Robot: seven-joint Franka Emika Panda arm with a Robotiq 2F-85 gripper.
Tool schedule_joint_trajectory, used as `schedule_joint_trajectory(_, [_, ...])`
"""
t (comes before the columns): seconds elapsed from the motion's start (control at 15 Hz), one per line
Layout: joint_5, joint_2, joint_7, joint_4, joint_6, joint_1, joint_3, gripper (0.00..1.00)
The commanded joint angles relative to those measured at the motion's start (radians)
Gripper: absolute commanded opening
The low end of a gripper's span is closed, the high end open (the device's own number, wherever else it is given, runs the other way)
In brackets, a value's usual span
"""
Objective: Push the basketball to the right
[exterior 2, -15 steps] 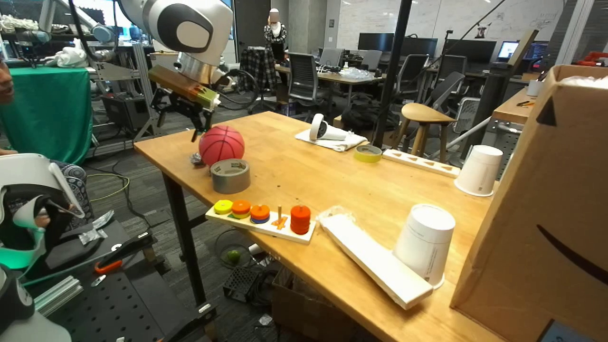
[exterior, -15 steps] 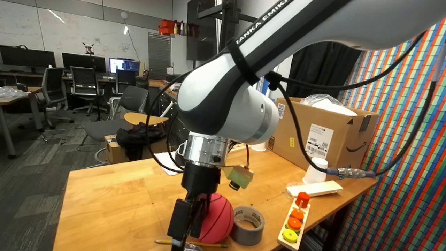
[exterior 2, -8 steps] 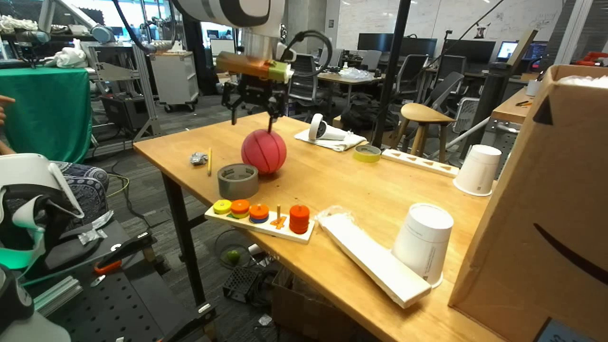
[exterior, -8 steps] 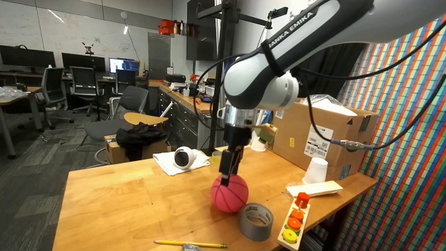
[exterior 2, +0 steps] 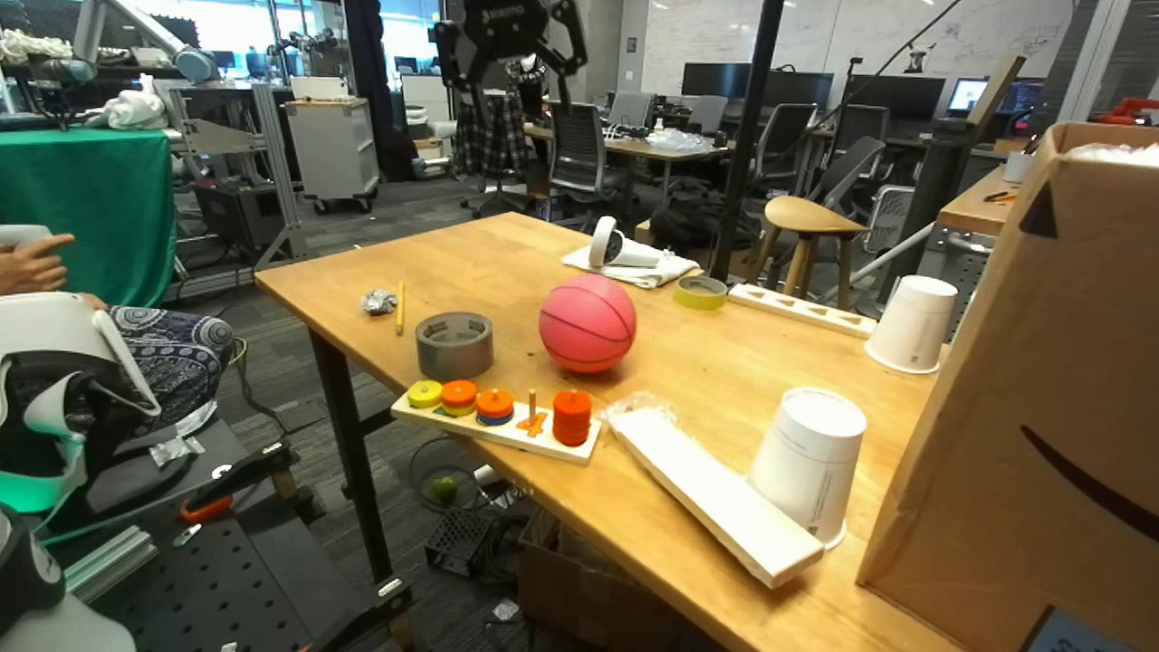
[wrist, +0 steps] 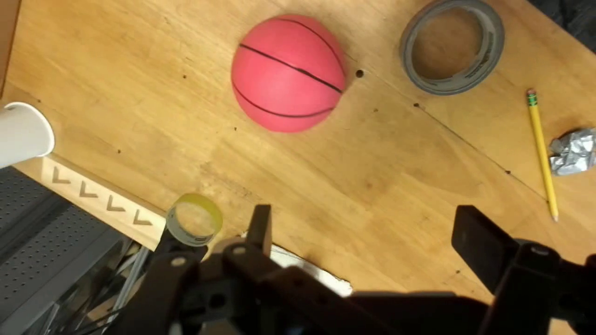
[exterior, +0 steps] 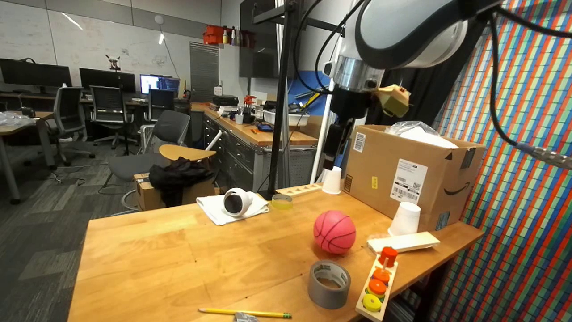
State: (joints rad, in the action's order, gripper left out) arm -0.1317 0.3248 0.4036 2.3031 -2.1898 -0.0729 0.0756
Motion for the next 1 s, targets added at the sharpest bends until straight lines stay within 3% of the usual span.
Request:
schedule_joint_trajectory(0.0, [-0.021,0.093,-0.097,0.041,0.074,-0.038,0.033,1.0])
schedule_joint_trajectory(0.6, [-0.014,0.032,-0.18,0.07,0.145,-0.043,0.033,1.0])
schedule_joint_trajectory(0.93, [0.06,-0.08,-0.136,0.055,0.22,-0.047,-0.011,1.0])
